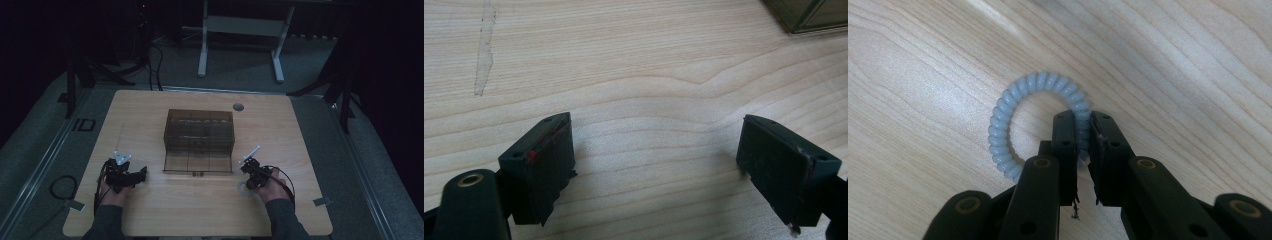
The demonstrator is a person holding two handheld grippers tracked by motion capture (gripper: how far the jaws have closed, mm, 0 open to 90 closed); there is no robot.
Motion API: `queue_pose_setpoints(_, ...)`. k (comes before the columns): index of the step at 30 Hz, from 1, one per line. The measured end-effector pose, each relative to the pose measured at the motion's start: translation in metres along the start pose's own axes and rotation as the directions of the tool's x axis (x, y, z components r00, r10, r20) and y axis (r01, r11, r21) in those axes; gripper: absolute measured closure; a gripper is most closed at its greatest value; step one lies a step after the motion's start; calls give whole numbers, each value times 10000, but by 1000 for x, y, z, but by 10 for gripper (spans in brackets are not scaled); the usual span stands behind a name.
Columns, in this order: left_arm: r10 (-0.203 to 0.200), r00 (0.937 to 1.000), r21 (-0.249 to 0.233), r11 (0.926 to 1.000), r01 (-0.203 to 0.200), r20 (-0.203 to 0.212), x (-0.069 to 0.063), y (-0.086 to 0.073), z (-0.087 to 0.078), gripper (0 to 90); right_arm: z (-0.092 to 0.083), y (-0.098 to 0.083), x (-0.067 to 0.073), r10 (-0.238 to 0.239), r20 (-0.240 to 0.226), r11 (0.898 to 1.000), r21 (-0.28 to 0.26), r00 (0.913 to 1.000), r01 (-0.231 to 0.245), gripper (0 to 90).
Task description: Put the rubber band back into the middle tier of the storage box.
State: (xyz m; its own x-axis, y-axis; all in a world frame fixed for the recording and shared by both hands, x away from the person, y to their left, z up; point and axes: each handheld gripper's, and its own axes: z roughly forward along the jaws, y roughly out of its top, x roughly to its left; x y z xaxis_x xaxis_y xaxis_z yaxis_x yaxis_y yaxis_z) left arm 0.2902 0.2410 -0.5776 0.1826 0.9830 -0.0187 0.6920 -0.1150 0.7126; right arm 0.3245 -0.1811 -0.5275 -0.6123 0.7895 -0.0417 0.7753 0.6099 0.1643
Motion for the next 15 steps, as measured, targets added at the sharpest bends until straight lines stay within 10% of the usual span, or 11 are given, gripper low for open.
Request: queue_pose_setpoints(15,3,10000,1,10000,-3,-1,0,0,0,153,-4,0,-1,131,9,9995,-295,9999,-131,817)
